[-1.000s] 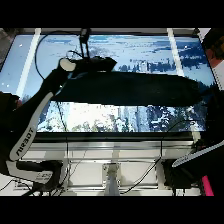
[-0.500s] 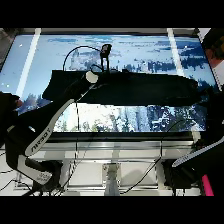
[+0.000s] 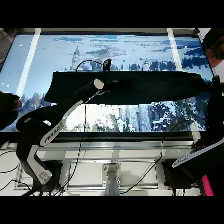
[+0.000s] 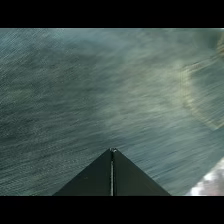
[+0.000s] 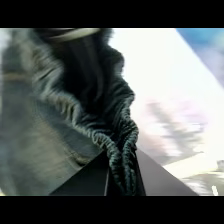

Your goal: Fold the clothes and pants, and hang the long-sleeved shirts on hangers.

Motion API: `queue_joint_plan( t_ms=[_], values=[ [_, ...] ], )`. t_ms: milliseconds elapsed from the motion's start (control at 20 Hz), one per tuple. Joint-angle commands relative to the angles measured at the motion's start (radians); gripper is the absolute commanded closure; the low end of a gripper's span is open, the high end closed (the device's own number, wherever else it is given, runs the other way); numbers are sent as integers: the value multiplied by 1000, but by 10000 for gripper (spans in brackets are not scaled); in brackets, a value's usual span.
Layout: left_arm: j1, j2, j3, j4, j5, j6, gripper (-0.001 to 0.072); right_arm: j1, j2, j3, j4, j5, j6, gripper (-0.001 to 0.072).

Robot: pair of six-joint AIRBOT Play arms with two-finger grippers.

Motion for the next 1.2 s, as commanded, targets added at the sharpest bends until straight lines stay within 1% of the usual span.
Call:
queue_joint_plan(
  t_ms=[0, 100, 200, 300, 400, 500, 550, 600, 650, 700, 750, 800, 900, 1000, 1100, 1150],
  values=[
    [0, -37, 0, 64, 0, -51, 703, 27, 99, 9, 162, 0, -15, 681],
    [1, -45, 0, 122, 0, -120, 703, 88, 153, 9, 229, 33, -27, 681],
    [4, -44, 1, 172, -5, -157, 704, 188, 190, 9, 241, 63, -28, 681],
    [11, -46, 1, 171, -16, -156, 703, 321, 210, 9, 241, 63, -28, 681],
    [14, -53, 1, 164, -94, -153, 702, 477, 210, 0, 221, 53, -27, 681],
    [8, -62, 1, 160, -219, -137, 702, 620, 210, -8, 156, 31, -26, 681],
    [0, -64, 1, 157, -251, -135, 702, 676, 210, -7, 124, 16, -24, 681],
    [-6, -66, 1, 143, -254, -121, 702, 722, 210, -8, 112, 3, -13, 681],
    [-8, -68, 1, 99, -252, -85, 701, 752, 210, -7, 107, -15, -4, 681],
    [-8, -71, 1, 47, -252, -30, 701, 771, 210, -7, 107, -21, 4, 680],
    [-7, -68, 1, 24, -247, 3, 702, 786, 210, -8, 108, -23, 19, 680],
    [7, -47, 1, 34, -232, 6, 703, 799, 210, -7, 110, -15, 18, 681],
    [62, 56, 1, 134, -178, 5, 703, 830, 210, -7, 118, -4, 24, 681],
    [151, 185, 1, 261, -137, -45, 703, 884, 210, -8, 130, -11, 24, 681],
    [259, 285, 1, 348, -168, -126, 701, 961, 204, -8, 127, -21, 26, 682],
    [311, 321, 1, 348, -192, -138, 701, 1001, 196, -8, 128, -10, 32, 682]
  ],
)
